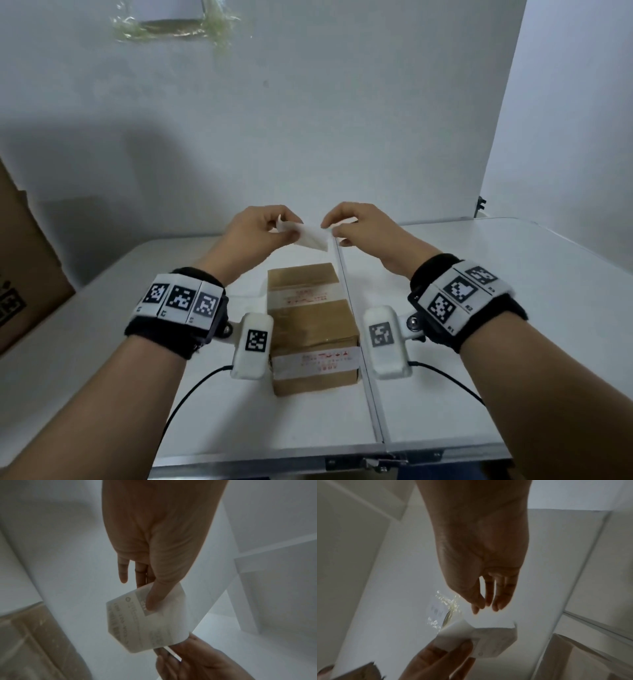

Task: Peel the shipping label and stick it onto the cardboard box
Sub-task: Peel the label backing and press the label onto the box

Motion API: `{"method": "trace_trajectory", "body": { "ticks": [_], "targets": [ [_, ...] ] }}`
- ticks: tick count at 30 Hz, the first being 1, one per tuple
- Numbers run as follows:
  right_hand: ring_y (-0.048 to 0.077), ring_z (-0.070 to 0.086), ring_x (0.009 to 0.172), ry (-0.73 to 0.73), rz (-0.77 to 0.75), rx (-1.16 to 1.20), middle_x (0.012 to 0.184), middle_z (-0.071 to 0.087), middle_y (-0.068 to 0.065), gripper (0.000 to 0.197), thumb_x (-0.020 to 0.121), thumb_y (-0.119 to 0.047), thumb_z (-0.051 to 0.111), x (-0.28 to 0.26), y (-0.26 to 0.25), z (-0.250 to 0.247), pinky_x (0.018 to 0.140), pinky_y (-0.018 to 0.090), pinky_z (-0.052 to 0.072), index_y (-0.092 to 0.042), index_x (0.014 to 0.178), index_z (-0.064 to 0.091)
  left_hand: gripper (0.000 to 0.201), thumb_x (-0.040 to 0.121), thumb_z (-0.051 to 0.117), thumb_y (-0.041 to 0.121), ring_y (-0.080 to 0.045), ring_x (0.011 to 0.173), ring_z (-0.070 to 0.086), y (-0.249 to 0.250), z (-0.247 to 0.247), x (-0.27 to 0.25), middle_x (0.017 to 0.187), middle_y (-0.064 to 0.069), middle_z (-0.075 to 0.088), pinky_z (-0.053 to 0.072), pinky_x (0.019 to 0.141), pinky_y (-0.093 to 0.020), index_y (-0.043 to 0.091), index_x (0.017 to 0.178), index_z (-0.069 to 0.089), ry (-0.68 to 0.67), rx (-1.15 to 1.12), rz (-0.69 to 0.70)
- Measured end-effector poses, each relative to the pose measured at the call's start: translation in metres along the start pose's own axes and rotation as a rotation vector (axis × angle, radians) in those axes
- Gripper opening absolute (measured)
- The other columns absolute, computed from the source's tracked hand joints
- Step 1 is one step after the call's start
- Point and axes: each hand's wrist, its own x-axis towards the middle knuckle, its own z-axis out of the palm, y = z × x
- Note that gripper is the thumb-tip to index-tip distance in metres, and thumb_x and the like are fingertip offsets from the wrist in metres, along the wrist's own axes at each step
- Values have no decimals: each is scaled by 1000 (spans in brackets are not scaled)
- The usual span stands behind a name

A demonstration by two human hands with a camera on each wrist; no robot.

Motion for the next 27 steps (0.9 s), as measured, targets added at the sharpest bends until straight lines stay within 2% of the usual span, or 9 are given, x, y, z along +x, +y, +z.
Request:
{"method": "trace_trajectory", "body": {
  "ticks": [4,7,9,11,14,17,19,22,27],
  "targets": [
    [17,54,104,-151,174,106,107,61,-6,23,95,-8,49,1,13,-3,98,31,46,-19,99,69,5,82,66,23,-11,88,61,4,9,-5,86,10,70,47,79,-29,27,83,69,47,11,68],
    [30,65,109,-174,271,390,120,61,8,26,97,-8,51,0,21,-3,101,33,52,-7,116,68,8,83,66,19,-3,84,57,6,15,-13,84,15,66,43,77,-18,27,85,69,96,24,128],
    [29,68,107,-148,259,497,122,63,16,25,96,-3,51,-1,25,-1,94,31,56,0,115,67,13,81,67,15,-2,86,57,6,18,-20,86,14,65,41,79,-13,28,84,68,92,41,183],
    [21,68,98,-101,217,461,117,67,16,21,94,0,55,0,29,2,88,24,58,0,109,68,16,81,68,14,-5,89,59,2,21,-26,89,11,66,42,83,-14,29,86,68,46,101,238],
    [15,64,91,-47,182,384,109,68,12,25,90,2,60,4,33,7,87,22,55,1,114,67,17,82,67,17,-10,90,58,-4,20,-32,94,9,67,42,81,-17,24,96,70,-45,291,321],
    [6,64,76,-112,159,295,100,68,5,31,89,4,62,4,34,10,71,13,55,-1,119,65,19,81,67,17,-17,89,61,-10,18,-39,97,3,72,39,76,-19,19,99,72,-106,429,384],
    [3,66,73,-156,143,224,102,68,0,32,88,3,63,3,35,12,66,10,54,-3,120,66,20,81,68,19,-17,91,62,-13,15,-43,100,3,73,37,76,-19,21,100,73,-131,468,360],
    [7,66,81,-176,103,100,114,67,2,33,87,1,64,3,42,17,74,11,55,-9,119,68,23,81,68,20,-13,94,64,-14,14,-50,104,6,74,43,80,-21,24,103,73,-172,446,302],
    [5,63,74,-183,97,-43,102,66,0,33,88,-4,65,-2,48,24,60,4,48,-11,120,69,25,83,65,30,-5,95,63,-19,20,-58,112,9,71,43,74,-12,31,108,71,-228,398,198]
  ]
}}
